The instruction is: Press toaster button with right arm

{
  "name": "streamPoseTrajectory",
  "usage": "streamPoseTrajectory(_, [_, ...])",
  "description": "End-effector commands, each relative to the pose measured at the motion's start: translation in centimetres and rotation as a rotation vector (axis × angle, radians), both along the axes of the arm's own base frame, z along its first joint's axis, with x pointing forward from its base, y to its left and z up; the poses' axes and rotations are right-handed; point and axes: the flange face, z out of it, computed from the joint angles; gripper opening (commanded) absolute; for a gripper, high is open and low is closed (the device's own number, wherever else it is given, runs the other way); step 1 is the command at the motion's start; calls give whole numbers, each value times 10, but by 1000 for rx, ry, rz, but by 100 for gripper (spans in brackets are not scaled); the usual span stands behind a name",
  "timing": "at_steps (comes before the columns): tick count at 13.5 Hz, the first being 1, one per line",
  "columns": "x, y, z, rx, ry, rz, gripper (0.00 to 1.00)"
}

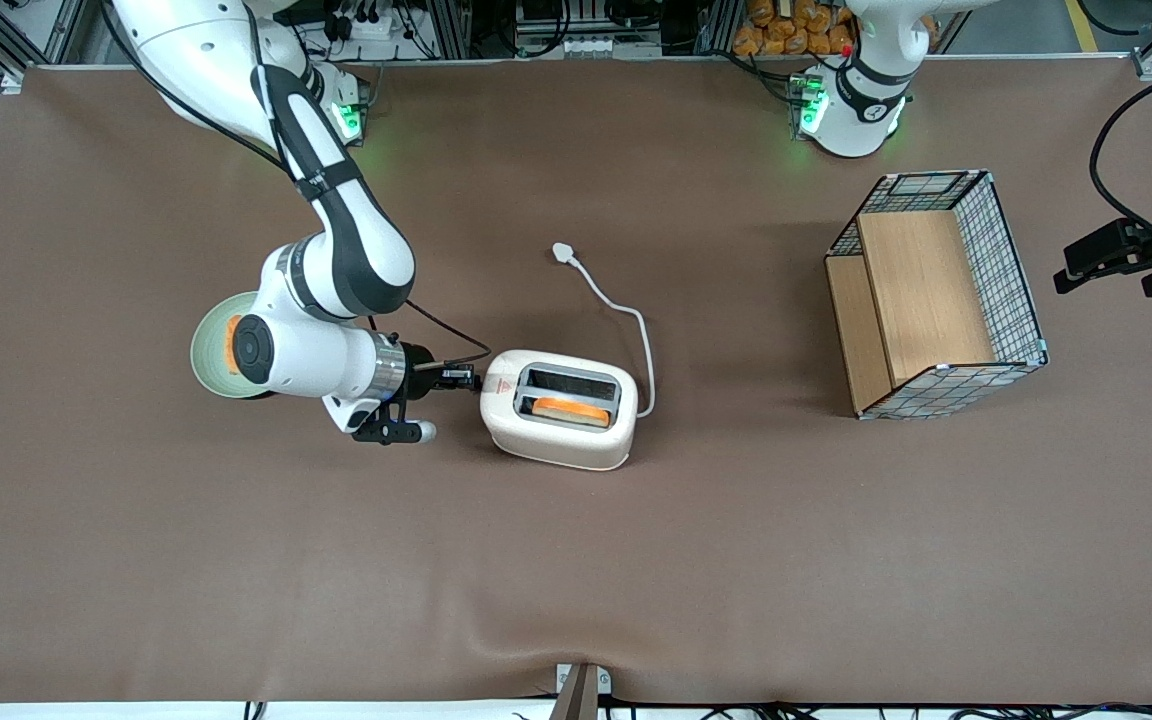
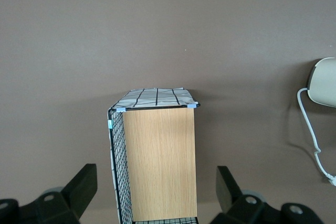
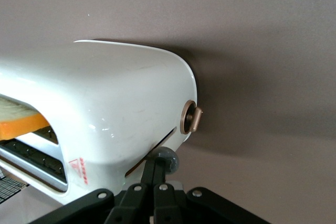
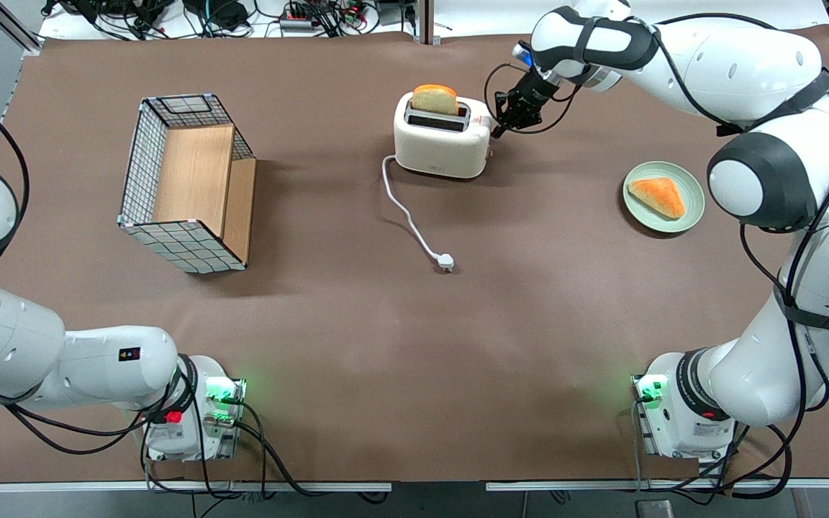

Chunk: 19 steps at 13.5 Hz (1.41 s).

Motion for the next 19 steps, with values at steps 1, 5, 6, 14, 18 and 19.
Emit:
streamPoseTrajectory(1, [-6, -7, -23, 26, 50, -48, 0])
streamPoseTrajectory(5, [-5, -18, -38, 57, 83, -98, 0])
streamPoseTrajectory(6, [-4, -20, -38, 57, 83, -101, 0])
streamPoseTrajectory(14, [-5, -25, -73, 67, 105, -125, 0])
streamPoseTrajectory(18, [-5, -26, -79, 64, 107, -125, 0])
streamPoseTrajectory(19, [-4, -26, -78, 65, 105, -123, 0])
